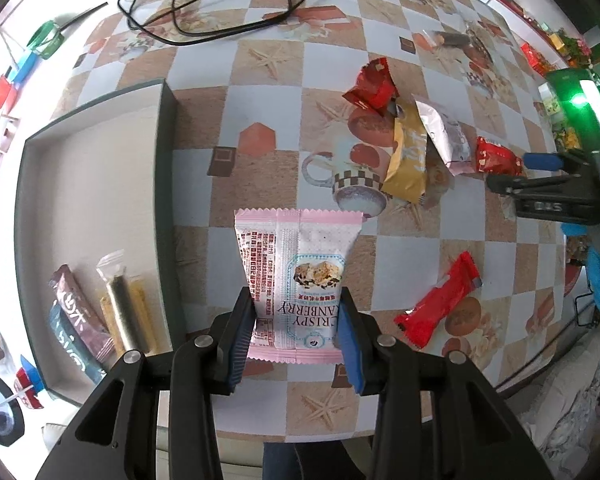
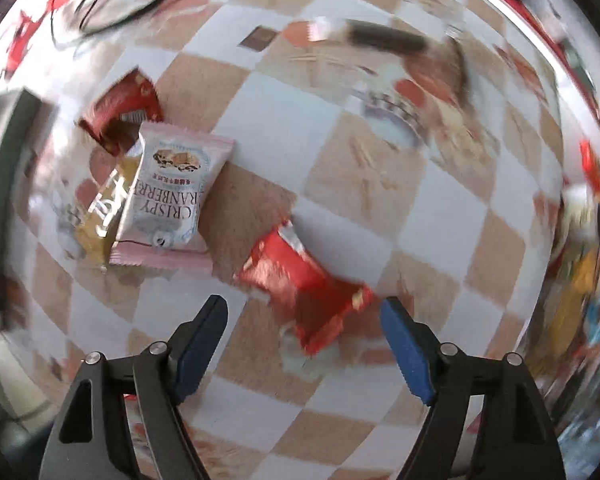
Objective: Organize snacks
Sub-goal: 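Hold the cranberry packet in the left gripper while the right grasps a red packet, then carry both packets over the white tray and open both grippers to drop them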
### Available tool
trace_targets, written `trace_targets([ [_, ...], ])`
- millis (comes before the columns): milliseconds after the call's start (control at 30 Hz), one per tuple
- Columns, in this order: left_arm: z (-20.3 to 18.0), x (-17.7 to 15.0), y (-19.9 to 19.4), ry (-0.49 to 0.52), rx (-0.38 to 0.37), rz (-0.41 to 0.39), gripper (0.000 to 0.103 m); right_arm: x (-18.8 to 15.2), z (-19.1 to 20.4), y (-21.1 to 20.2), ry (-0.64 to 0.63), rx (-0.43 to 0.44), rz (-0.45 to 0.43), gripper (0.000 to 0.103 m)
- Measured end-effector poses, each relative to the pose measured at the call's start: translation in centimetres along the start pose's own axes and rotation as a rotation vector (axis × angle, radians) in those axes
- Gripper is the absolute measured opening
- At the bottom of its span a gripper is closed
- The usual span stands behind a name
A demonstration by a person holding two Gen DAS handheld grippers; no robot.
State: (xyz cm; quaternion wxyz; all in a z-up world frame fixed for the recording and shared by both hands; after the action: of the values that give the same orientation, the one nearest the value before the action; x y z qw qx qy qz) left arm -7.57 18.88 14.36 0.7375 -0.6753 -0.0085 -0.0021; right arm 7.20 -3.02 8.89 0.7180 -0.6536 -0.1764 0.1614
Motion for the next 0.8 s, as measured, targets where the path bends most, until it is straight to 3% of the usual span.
trace_targets([
  [100,0.7,0.2,0.5,-0.025,0.005,-0.002,0.043,1.6,1.2,1.8,-0.036,0.012,0.033,0.068],
  [200,2.2,0.1,-0.1,-0.061,0.003,-0.006,0.043,2.8,0.6,1.6,0.005,0.076,0.039,0.041],
  [500,5.8,0.0,-0.6,-0.107,0.041,-0.022,0.043,1.4,-0.9,-0.6,0.168,0.214,0.006,0.04],
  [667,7.7,-0.3,-0.5,-0.122,0.058,-0.029,0.043,0.4,0.9,-3.0,0.153,0.252,-0.023,0.041],
  [800,9.0,-0.7,-0.7,-0.135,0.067,-0.041,0.043,1.4,3.6,-4.2,0.118,0.277,-0.038,0.041],
])
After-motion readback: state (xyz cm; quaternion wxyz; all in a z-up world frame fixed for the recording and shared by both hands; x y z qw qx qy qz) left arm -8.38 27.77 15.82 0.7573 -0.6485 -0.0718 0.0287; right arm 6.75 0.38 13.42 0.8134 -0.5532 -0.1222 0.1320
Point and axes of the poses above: each gripper's, at about its wrist camera, not at the fingertips, and y roughly the way its jaws point, z to its left, x to its top, the point moved 1 cm from there along y, roughly the way its jaws point, and after that the axes turned 9 degrees about x, right-handed, at the moved point
